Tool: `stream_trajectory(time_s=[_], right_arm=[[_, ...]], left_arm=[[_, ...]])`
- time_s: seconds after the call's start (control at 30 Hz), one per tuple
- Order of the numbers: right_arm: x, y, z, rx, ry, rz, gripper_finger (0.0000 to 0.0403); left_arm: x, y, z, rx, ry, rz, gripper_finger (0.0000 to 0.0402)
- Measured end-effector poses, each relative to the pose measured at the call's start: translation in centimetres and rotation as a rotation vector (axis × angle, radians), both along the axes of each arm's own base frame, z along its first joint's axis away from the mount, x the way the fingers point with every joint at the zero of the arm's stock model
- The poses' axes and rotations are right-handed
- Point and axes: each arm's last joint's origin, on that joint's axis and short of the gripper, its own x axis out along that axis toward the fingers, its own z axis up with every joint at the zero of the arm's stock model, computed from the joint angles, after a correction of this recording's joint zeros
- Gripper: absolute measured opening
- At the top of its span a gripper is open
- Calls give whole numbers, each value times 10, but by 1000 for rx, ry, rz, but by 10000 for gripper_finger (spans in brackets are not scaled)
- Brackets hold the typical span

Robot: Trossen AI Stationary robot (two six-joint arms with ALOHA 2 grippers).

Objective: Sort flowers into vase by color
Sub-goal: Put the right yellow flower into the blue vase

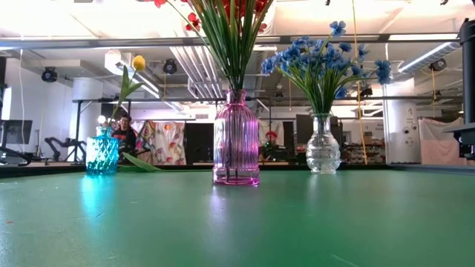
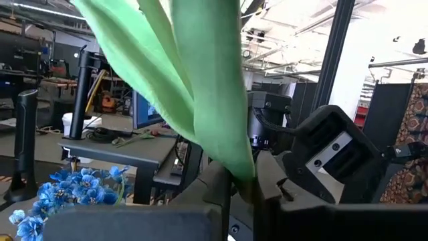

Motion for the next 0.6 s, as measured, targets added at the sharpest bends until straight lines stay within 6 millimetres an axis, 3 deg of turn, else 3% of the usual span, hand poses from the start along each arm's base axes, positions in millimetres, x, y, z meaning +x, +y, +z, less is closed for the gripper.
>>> stream_trajectory(time_s=[0.33,0.6], right_arm=[[-1,-1,3,81,-36,-7,135],[-4,-2,12,82,-132,-8,196]], left_arm=[[-4,-1,2,7,-11,-15,1],[-22,-3,11,27,-48,-36,0]])
